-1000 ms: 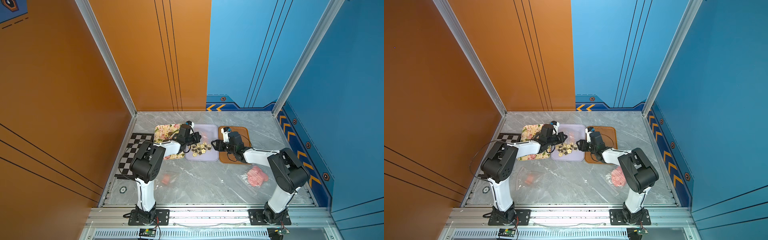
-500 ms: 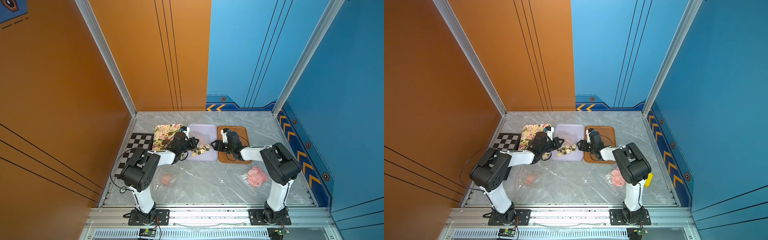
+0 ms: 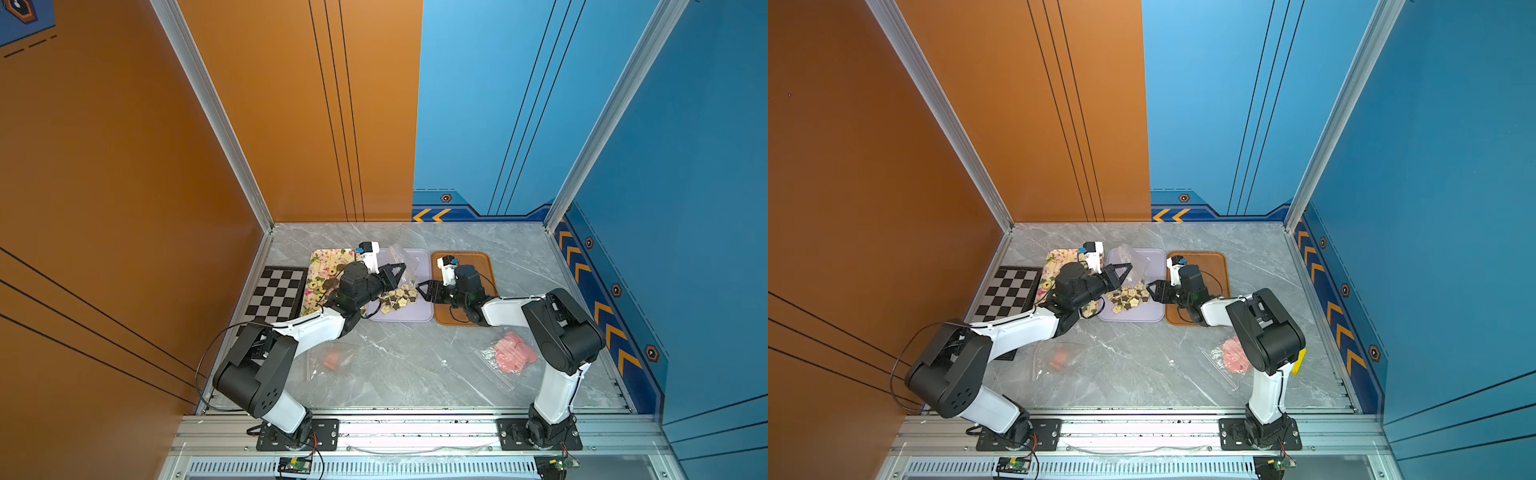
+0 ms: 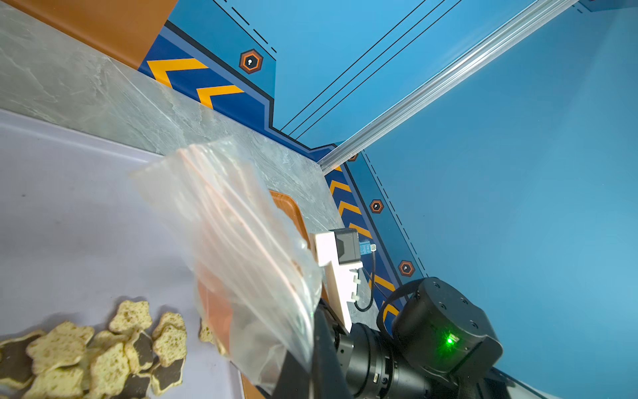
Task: Pour cookies out of the ziploc bag
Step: 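Pour the cookies out of the ziploc bag onto the tray.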
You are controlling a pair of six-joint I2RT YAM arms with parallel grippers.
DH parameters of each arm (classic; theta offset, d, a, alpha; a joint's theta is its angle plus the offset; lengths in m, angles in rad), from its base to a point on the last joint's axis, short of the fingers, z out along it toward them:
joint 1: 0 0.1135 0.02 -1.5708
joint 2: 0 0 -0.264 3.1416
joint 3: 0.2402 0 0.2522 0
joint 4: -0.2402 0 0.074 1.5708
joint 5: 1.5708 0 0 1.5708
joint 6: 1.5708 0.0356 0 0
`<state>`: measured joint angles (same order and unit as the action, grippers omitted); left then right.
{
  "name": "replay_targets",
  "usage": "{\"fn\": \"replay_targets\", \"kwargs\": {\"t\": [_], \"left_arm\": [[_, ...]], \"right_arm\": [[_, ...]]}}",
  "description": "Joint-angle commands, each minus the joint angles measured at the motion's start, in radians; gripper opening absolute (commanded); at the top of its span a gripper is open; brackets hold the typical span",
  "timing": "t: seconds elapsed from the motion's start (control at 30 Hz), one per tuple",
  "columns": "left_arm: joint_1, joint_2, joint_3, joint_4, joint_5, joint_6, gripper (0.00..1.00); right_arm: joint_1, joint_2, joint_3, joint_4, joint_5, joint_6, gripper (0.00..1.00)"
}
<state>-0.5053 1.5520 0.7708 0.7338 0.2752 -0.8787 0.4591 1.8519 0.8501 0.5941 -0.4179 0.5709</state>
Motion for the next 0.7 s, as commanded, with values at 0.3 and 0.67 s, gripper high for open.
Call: {"fn": "replay_targets", "kwargs": {"t": [0.3, 0.67], "left_arm": [[-0.035, -0.031, 0.000, -0.008, -0.055, -0.005, 0.00], [-0.034, -0.068, 0.140, -0.064, 0.008, 0.173, 0.00]], "right_arm": [[-0.016, -0.035, -0.052, 0.211, -0.087, 0.096, 0.67], [-0.063, -0.154, -0.163, 0.226, 0.070, 0.078, 0.67]]}}
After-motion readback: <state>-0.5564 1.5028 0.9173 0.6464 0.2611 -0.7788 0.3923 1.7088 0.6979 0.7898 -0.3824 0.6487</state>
